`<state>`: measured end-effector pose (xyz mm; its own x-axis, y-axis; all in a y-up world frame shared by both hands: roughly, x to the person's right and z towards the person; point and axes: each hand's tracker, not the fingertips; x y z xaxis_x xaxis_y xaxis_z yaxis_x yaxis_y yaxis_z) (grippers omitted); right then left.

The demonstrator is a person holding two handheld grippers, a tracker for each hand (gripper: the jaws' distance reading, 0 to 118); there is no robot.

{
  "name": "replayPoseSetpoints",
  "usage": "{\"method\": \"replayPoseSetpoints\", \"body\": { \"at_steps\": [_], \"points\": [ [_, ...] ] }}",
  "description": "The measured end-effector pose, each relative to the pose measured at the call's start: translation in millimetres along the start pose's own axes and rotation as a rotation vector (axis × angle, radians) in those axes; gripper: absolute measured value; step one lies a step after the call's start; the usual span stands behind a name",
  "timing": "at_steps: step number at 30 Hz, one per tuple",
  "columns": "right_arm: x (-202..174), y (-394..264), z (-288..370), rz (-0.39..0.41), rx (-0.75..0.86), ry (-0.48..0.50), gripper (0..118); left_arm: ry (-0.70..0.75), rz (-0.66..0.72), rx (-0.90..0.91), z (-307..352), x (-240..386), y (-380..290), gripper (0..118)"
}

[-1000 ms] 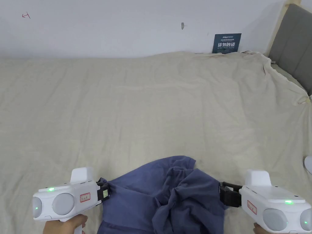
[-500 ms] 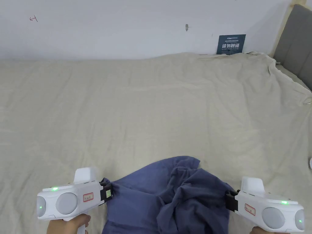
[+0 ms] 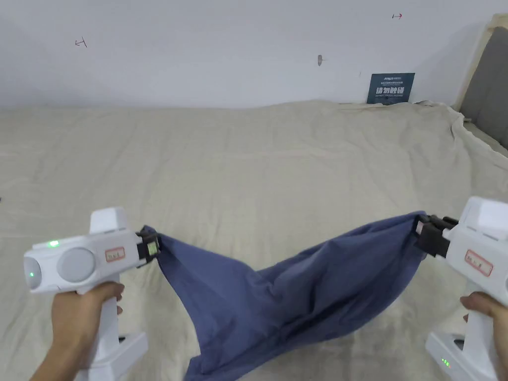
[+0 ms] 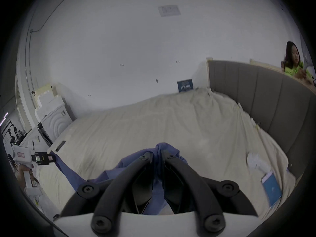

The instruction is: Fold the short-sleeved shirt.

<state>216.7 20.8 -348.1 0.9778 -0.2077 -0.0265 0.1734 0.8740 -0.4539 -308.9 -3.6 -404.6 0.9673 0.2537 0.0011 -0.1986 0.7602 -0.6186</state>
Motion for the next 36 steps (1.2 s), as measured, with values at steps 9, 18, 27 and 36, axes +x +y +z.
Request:
{"method": "replayPoseSetpoints", "body": {
  "at_steps": [9,18,27,36],
  "points": [
    [-19.5,103.4,-38.1,0.07,0.135,-0.015,6,0.063,-0.096,0.2,31.7,13.8,135.4,3],
    [-32.0,181.4,-62.2,0.127,0.227,-0.023,6,0.109,-0.149,0.344,38.0,28.1,236.2,3],
    [-27.4,139.5,-80.7,0.133,0.189,-0.031,6,0.14,-0.167,0.346,16.3,18.9,212.2,3],
    [-8.5,6.3,-82.3,0.099,-0.025,-0.058,6,0.162,-0.136,0.133,-15.6,-25.8,81.4,3]
  ]
}}
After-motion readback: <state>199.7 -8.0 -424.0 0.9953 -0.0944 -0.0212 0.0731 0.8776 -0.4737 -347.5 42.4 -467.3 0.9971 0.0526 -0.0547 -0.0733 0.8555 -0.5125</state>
